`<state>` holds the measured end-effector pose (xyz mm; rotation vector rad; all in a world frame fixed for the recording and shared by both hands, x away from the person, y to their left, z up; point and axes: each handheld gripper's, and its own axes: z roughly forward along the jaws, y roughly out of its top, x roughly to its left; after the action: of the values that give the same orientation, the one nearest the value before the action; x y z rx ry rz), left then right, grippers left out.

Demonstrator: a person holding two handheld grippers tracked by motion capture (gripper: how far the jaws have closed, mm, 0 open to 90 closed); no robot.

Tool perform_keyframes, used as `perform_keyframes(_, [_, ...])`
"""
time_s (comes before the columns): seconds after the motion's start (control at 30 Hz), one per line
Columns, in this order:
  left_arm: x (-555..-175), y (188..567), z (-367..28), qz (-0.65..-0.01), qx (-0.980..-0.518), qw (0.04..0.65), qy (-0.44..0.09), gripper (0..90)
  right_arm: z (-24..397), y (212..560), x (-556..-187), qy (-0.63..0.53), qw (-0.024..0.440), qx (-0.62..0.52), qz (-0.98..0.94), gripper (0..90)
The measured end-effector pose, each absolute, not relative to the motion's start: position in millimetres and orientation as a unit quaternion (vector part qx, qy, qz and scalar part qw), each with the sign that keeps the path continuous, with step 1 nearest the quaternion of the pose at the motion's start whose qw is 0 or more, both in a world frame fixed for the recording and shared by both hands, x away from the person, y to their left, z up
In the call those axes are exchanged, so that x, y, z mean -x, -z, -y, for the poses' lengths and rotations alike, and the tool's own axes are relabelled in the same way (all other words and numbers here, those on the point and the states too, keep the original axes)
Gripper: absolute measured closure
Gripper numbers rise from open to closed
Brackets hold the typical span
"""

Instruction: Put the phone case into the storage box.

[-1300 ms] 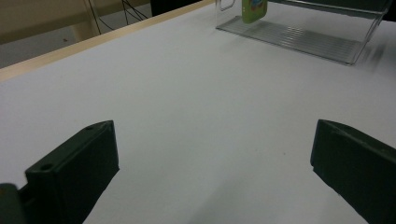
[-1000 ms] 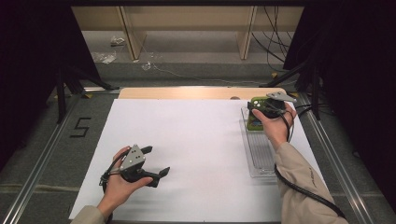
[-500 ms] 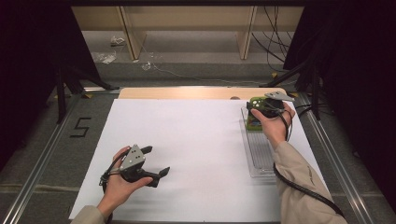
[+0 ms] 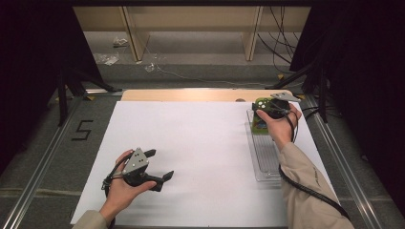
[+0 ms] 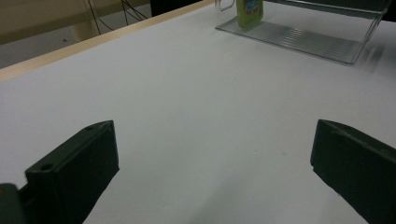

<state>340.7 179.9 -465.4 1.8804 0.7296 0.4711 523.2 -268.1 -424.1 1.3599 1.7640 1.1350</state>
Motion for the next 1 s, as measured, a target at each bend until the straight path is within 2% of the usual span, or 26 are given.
perform_keyframes(1.0, [-340.9, 465.3, -180.1, -0.302, -0.781, 0.511, -0.195, 0.3, 269.1, 433.3, -535.7, -0.42, 0.325, -0.528, -0.663, 15.0])
